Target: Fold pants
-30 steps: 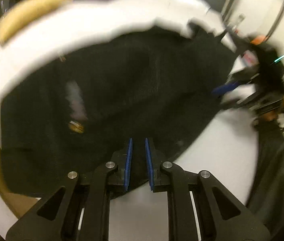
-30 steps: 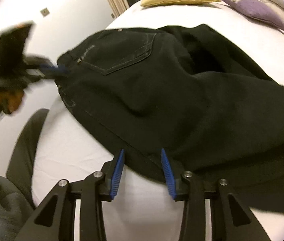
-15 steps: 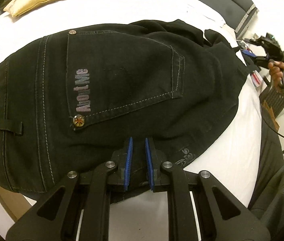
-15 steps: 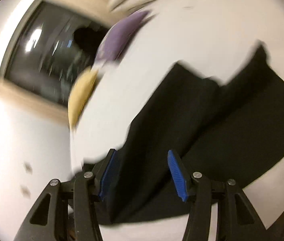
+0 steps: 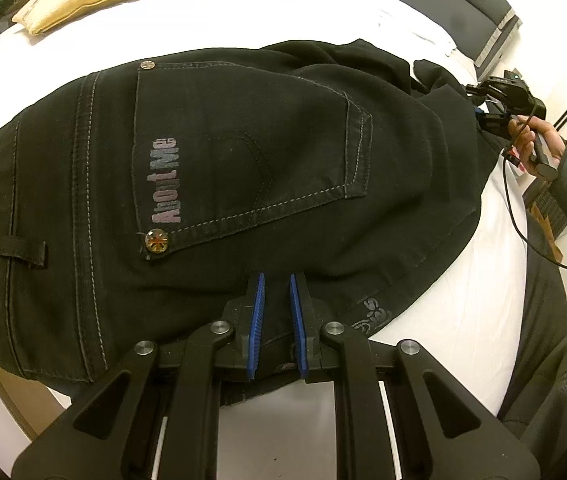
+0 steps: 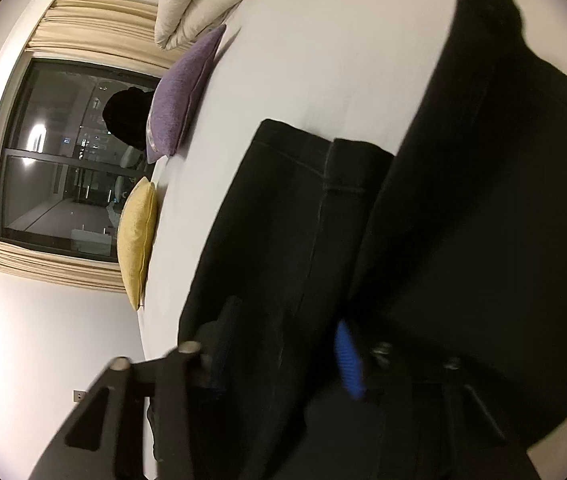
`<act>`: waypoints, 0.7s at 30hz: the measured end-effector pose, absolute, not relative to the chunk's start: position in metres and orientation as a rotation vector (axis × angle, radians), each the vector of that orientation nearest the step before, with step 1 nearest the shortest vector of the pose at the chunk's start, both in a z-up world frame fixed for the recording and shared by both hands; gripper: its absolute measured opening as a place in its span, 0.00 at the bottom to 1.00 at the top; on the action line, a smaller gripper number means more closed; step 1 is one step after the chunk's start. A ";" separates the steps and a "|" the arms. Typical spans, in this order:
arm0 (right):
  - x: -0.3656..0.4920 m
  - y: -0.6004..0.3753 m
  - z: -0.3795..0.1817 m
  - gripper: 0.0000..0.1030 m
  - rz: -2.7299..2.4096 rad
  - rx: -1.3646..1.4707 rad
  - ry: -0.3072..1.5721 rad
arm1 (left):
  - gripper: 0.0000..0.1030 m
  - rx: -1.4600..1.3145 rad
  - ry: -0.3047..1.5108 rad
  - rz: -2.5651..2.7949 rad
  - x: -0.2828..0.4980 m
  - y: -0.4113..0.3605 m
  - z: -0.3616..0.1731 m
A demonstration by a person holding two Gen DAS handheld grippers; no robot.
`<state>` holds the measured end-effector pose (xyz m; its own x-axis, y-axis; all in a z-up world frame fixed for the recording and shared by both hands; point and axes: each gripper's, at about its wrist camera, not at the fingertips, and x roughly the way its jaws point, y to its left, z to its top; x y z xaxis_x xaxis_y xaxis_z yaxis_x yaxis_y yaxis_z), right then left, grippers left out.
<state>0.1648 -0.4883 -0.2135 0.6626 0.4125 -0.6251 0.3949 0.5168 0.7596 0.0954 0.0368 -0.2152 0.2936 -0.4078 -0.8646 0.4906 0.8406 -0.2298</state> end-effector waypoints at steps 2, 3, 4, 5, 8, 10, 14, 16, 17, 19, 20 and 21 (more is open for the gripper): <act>0.170 -0.487 -0.208 0.17 0.009 1.041 0.886 | 0.12 0.081 1.120 -0.598 0.095 0.038 -0.216; 0.171 -0.486 -0.206 0.15 0.012 1.027 0.884 | 0.12 0.079 1.119 -0.598 0.095 0.038 -0.216; 0.173 -0.484 -0.202 0.11 0.013 1.005 0.881 | 0.12 0.078 1.117 -0.598 0.094 0.039 -0.217; 0.173 -0.485 -0.200 0.11 0.012 0.983 0.883 | 0.12 0.075 1.116 -0.598 0.094 0.040 -0.218; 0.179 -0.480 -0.190 0.10 0.008 0.922 0.888 | 0.12 0.071 1.113 -0.597 0.093 0.041 -0.218; 0.182 -0.480 -0.186 0.10 0.004 0.914 0.895 | 0.12 0.071 1.112 -0.597 0.093 0.042 -0.218; 0.184 -0.485 -0.191 0.13 -0.055 0.965 0.982 | 0.12 0.062 1.106 -0.595 0.092 0.044 -0.218; 0.183 -0.486 -0.204 0.13 -0.072 1.017 1.057 | 0.12 0.058 1.103 -0.595 0.091 0.046 -0.218; 0.179 -0.485 -0.208 0.13 -0.092 1.020 1.087 | 0.12 0.056 1.101 -0.596 0.091 0.046 -0.219; 0.169 -0.484 -0.212 0.14 -0.101 1.026 1.108 | 0.12 0.053 1.099 -0.596 0.090 0.048 -0.219; 0.165 -0.482 -0.213 0.14 -0.102 1.034 1.119 | 0.12 0.052 1.097 -0.597 0.090 0.048 -0.219; 0.161 -0.481 -0.212 0.14 -0.102 1.032 1.120 | 0.12 0.051 1.096 -0.599 0.090 0.049 -0.219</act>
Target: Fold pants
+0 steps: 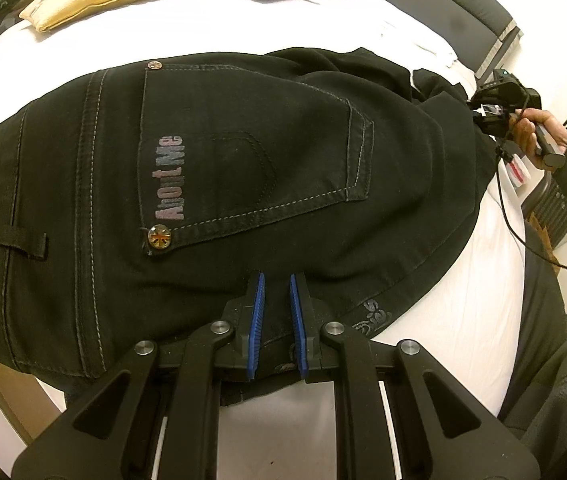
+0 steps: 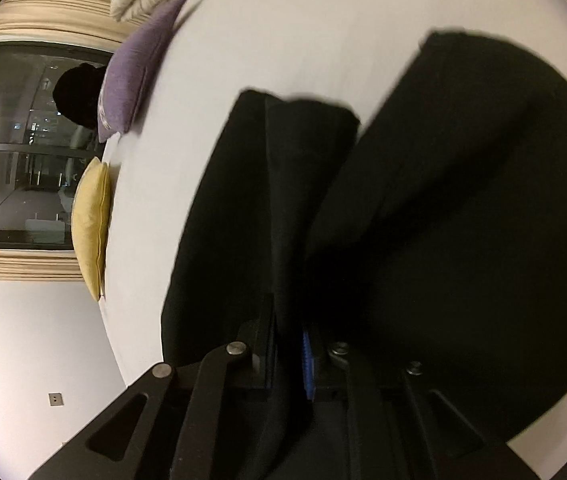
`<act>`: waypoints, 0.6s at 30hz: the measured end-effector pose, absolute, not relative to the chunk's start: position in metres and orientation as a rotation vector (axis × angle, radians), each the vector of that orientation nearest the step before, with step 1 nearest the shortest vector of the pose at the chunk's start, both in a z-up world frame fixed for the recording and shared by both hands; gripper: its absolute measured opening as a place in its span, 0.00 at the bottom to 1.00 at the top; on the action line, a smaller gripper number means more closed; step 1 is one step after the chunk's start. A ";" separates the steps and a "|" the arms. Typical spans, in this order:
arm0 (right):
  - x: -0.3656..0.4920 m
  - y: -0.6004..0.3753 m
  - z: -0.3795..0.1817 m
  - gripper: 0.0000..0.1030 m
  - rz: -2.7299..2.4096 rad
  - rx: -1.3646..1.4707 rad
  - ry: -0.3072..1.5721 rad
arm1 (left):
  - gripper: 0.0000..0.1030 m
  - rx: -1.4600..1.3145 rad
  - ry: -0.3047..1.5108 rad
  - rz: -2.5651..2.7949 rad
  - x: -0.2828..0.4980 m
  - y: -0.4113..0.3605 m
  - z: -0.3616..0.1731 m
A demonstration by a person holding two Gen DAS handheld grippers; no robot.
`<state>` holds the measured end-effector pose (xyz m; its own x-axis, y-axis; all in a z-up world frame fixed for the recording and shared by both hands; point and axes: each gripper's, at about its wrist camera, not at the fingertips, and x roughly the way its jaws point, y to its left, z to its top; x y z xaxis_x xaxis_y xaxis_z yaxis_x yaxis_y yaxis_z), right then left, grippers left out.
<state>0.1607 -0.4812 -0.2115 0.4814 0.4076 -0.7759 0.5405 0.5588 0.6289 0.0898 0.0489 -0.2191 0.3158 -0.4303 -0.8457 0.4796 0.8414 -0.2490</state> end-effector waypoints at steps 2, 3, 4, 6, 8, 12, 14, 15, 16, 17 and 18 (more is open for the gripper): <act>0.157 -0.478 -0.207 0.14 -0.099 1.009 1.113 | 0.12 0.051 1.097 -0.603 0.090 0.050 -0.219; 0.158 -0.477 -0.204 0.14 -0.089 1.003 1.102 | 0.13 0.052 1.097 -0.603 0.090 0.050 -0.220; 0.161 -0.473 -0.200 0.13 -0.072 0.988 1.087 | 0.12 0.053 1.097 -0.603 0.090 0.050 -0.220; 0.162 -0.468 -0.189 0.11 -0.046 0.937 1.060 | 0.12 0.050 1.095 -0.601 0.090 0.050 -0.219; 0.160 -0.466 -0.180 0.10 -0.028 0.908 1.029 | 0.12 0.045 1.093 -0.600 0.090 0.050 -0.219; 0.147 -0.469 -0.165 0.09 -0.017 0.876 0.990 | 0.12 0.042 1.089 -0.600 0.089 0.051 -0.219; 0.146 -0.465 -0.154 0.09 -0.014 0.841 0.980 | 0.12 0.043 1.088 -0.604 0.089 0.051 -0.219; 0.146 -0.464 -0.147 0.09 -0.008 0.828 0.968 | 0.12 0.042 1.088 -0.605 0.089 0.052 -0.219; 0.154 -0.461 -0.140 0.09 -0.003 0.819 0.956 | 0.12 0.041 1.088 -0.606 0.089 0.052 -0.219; 0.157 -0.459 -0.131 0.09 0.007 0.802 0.933 | 0.12 0.040 1.087 -0.605 0.089 0.052 -0.219; 0.160 -0.456 -0.123 0.09 0.018 0.786 0.915 | 0.12 0.039 1.086 -0.605 0.089 0.053 -0.219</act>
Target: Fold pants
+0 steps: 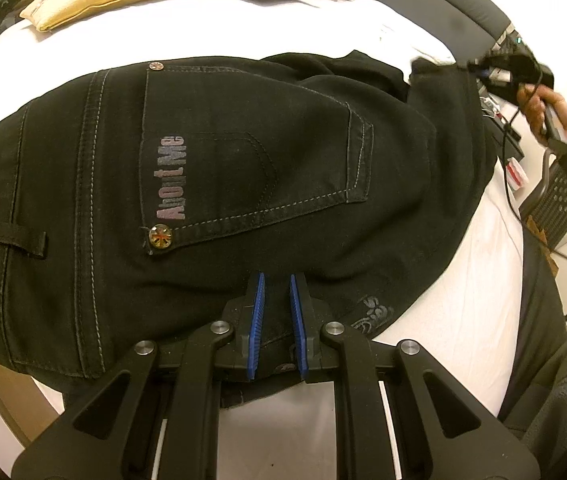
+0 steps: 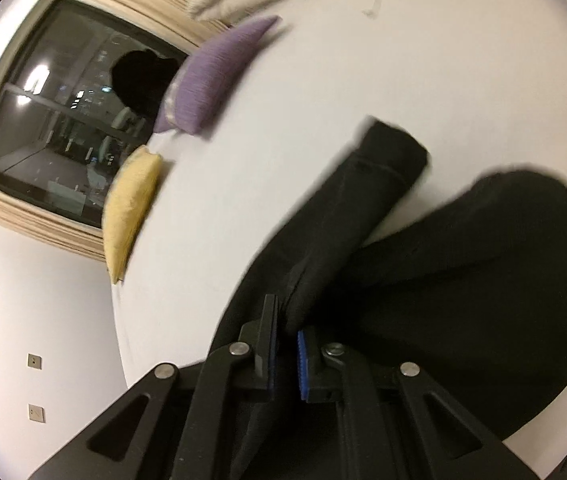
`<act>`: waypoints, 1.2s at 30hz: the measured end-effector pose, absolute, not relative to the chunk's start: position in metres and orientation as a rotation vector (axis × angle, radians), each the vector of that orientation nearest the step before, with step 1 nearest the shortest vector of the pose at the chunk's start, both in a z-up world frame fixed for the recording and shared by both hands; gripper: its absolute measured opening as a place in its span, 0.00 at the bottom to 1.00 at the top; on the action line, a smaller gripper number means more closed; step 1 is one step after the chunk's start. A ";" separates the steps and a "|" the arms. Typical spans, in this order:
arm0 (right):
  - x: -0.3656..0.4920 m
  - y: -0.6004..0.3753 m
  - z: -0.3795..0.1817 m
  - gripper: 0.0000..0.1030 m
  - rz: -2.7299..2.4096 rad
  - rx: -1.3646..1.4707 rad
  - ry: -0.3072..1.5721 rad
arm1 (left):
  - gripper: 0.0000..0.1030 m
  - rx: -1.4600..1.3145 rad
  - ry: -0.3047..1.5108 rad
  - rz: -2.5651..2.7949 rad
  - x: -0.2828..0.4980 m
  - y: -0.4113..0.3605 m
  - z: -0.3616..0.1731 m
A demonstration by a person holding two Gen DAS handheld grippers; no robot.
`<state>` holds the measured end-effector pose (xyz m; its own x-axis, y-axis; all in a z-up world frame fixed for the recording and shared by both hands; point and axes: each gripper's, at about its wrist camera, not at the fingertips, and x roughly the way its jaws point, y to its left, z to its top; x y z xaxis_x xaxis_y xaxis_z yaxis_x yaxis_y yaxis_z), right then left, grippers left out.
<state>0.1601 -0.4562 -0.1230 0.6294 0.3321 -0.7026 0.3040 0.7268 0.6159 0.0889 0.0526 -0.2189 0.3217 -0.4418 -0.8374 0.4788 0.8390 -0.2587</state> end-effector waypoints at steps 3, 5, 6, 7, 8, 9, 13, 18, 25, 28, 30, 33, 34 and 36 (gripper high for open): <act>0.175 -0.438 -0.095 0.09 0.097 0.687 0.905 | 0.12 0.032 1.084 -0.605 0.089 0.054 -0.219; 0.184 -0.433 -0.094 0.09 0.097 0.660 0.968 | 0.12 0.027 1.082 -0.606 0.089 0.055 -0.220; 0.185 -0.436 -0.099 0.09 0.072 0.673 0.996 | 0.12 0.026 1.081 -0.606 0.089 0.056 -0.220; 0.184 -0.444 -0.109 0.09 0.041 0.701 1.020 | 0.12 0.028 1.079 -0.605 0.088 0.056 -0.220; 0.184 -0.449 -0.118 0.09 0.010 0.731 1.036 | 0.12 0.028 1.077 -0.605 0.088 0.056 -0.221; 0.180 -0.458 -0.132 0.10 -0.030 0.769 1.047 | 0.12 0.027 1.076 -0.604 0.087 0.057 -0.220; 0.161 -0.477 -0.162 0.14 -0.078 0.870 1.031 | 0.12 0.032 1.077 -0.604 0.087 0.056 -0.219; 0.124 -0.508 -0.157 0.15 -0.014 0.977 0.870 | 0.12 0.039 1.083 -0.609 0.089 0.053 -0.219; 0.087 -0.551 -0.143 0.63 -0.156 1.005 0.705 | 0.13 0.060 1.092 -0.594 0.091 0.045 -0.218; 0.071 -0.576 -0.152 0.63 -0.289 0.976 0.750 | 0.13 0.074 1.097 -0.589 0.092 0.042 -0.218; 0.067 -0.590 -0.181 0.64 -0.286 1.077 0.807 | 0.13 0.085 1.098 -0.581 0.092 0.039 -0.218; 0.082 -0.580 -0.208 0.64 -0.286 1.026 0.882 | 0.13 0.107 1.102 -0.567 0.093 0.032 -0.217; 0.084 -0.579 -0.209 0.65 -0.282 1.006 0.884 | 0.13 0.115 1.105 -0.564 0.093 0.030 -0.216; 0.103 -0.568 -0.208 0.64 -0.264 0.930 0.900 | 0.13 0.129 1.112 -0.557 0.095 0.026 -0.216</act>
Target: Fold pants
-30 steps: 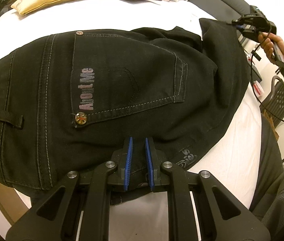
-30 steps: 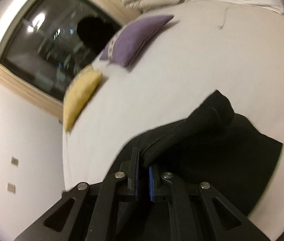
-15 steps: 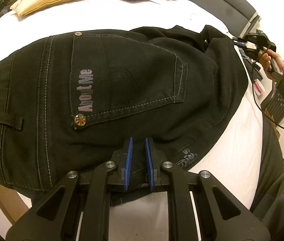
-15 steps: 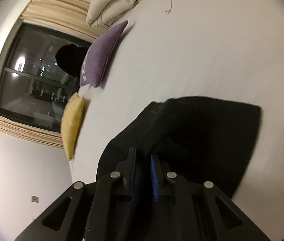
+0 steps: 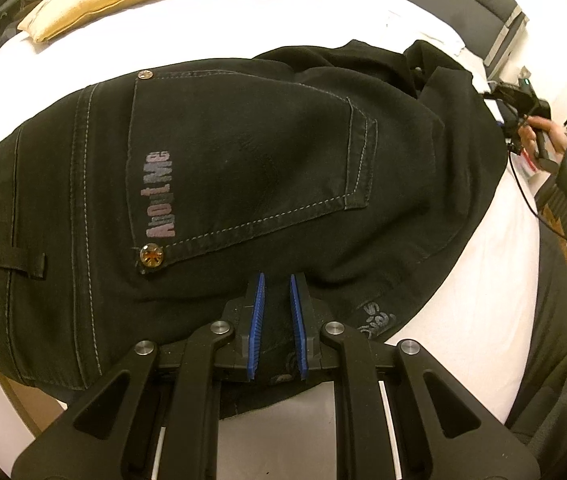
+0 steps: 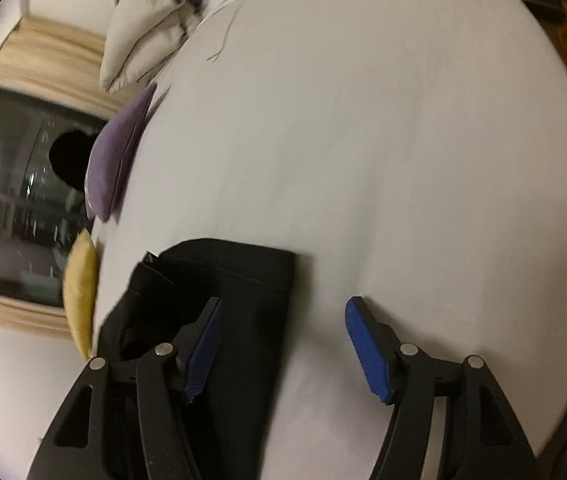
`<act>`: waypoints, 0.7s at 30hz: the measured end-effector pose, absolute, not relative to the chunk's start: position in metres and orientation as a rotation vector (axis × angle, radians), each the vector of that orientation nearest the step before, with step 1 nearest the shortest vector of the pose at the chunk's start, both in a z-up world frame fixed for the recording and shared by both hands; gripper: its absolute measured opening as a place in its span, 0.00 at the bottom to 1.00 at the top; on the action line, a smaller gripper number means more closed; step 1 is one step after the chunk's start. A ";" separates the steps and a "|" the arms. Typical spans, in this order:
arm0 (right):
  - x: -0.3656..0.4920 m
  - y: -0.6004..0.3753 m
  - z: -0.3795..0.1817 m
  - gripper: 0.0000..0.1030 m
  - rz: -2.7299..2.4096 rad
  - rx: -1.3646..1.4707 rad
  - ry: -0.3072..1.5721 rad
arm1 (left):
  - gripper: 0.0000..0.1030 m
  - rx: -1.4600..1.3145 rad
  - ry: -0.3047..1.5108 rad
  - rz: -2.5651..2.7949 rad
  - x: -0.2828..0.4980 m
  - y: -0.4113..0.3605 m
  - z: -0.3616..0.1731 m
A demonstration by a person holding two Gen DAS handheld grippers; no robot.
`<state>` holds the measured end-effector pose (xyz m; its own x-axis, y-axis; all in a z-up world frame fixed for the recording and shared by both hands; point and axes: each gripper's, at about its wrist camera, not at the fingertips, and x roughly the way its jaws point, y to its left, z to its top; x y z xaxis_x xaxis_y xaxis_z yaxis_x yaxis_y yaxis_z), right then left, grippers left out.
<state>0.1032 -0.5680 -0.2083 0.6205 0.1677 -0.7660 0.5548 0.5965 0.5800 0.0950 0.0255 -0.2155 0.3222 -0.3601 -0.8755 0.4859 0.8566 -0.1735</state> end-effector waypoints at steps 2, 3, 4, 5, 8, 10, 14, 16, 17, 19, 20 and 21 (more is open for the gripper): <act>0.119 -0.567 -0.208 0.18 -0.223 0.893 0.951 | 0.13 0.139 1.115 -0.553 0.097 0.021 -0.215; 0.130 -0.565 -0.210 0.08 -0.216 0.873 0.996 | 0.13 0.142 1.116 -0.550 0.097 0.020 -0.215; 0.135 -0.567 -0.212 0.07 -0.218 0.855 1.004 | 0.13 0.144 1.116 -0.548 0.098 0.019 -0.215; 0.137 -0.566 -0.208 0.06 -0.217 0.826 1.002 | 0.13 0.145 1.116 -0.544 0.099 0.017 -0.215; 0.123 -0.571 -0.182 0.04 -0.229 0.772 0.920 | 0.12 0.140 1.110 -0.537 0.100 0.012 -0.216; 0.095 -0.581 -0.161 0.04 -0.262 0.761 0.847 | 0.13 0.140 1.107 -0.539 0.101 0.009 -0.217; 0.062 -0.605 -0.148 0.04 -0.351 0.847 0.778 | 0.13 0.139 1.100 -0.542 0.101 0.009 -0.218; 0.053 -0.610 -0.166 0.04 -0.407 0.840 0.839 | 0.12 0.143 1.095 -0.538 0.099 0.009 -0.218; 0.049 -0.613 -0.178 0.04 -0.435 0.863 0.864 | 0.13 0.145 1.093 -0.536 0.099 0.008 -0.219; 0.038 -0.619 -0.207 0.04 -0.499 0.935 0.930 | 0.13 0.149 1.092 -0.534 0.098 0.007 -0.218; 0.032 -0.619 -0.210 0.03 -0.498 0.949 0.912 | 0.12 0.152 1.091 -0.534 0.095 0.006 -0.218; 0.026 -0.614 -0.203 0.03 -0.513 0.900 0.902 | 0.12 0.154 1.089 -0.535 0.093 0.009 -0.218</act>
